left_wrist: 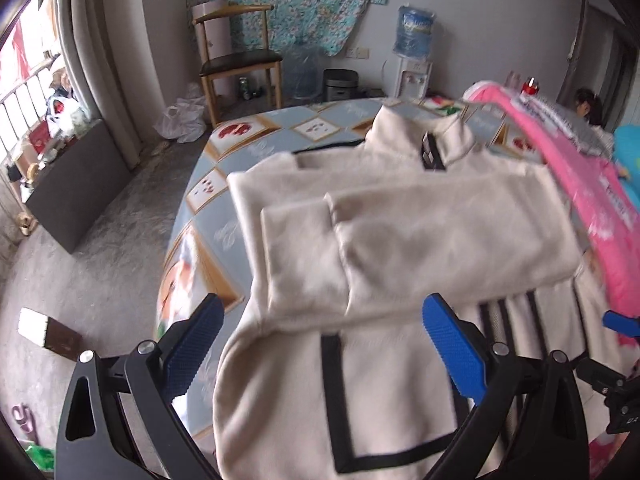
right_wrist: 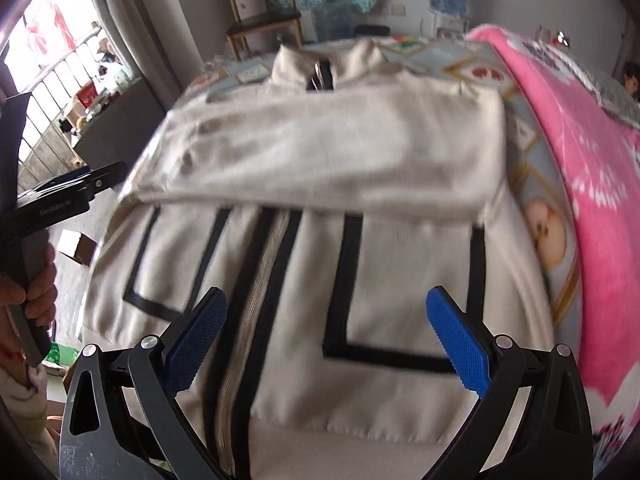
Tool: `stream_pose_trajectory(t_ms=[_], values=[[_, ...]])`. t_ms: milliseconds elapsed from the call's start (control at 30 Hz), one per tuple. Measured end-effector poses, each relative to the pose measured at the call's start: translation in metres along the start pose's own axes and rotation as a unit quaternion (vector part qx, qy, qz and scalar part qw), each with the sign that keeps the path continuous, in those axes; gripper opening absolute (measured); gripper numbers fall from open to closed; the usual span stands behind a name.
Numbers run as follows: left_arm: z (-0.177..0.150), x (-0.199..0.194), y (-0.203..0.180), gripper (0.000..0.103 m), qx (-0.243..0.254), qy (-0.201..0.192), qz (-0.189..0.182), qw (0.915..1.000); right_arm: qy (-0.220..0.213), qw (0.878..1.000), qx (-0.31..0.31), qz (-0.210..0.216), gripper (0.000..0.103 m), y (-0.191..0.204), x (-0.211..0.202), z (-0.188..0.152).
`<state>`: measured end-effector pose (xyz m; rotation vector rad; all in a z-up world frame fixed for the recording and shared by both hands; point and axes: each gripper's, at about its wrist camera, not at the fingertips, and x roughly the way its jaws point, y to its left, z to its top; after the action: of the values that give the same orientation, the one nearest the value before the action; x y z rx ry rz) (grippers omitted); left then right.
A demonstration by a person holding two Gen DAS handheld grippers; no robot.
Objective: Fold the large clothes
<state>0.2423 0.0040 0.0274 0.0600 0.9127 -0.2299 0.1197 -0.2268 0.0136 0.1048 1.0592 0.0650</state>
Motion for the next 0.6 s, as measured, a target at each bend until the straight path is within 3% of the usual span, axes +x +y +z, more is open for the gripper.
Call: stream_pose_trajectory(t_ms=[267, 467, 600], values=[[0.046, 0.018, 0.012, 0.098, -0.037, 0.009, -0.027, 0.9989, -0.022, 0.996, 0.059, 0.065, 0.097, -0.024, 0.005, 0.053], [0.065, 0.040, 0.014, 0.098, -0.043, 0.020, -0.058, 0.9972, -0.009, 0.995, 0.071, 0.063, 0.097, -0.045, 0.023, 0.071], [0.109, 0.058, 0.013, 0.098, -0.052, 0.017, -0.085, 0.9949, -0.028, 0.995, 0.061, 0.069, 0.097, -0.059, 0.026, 0.119]])
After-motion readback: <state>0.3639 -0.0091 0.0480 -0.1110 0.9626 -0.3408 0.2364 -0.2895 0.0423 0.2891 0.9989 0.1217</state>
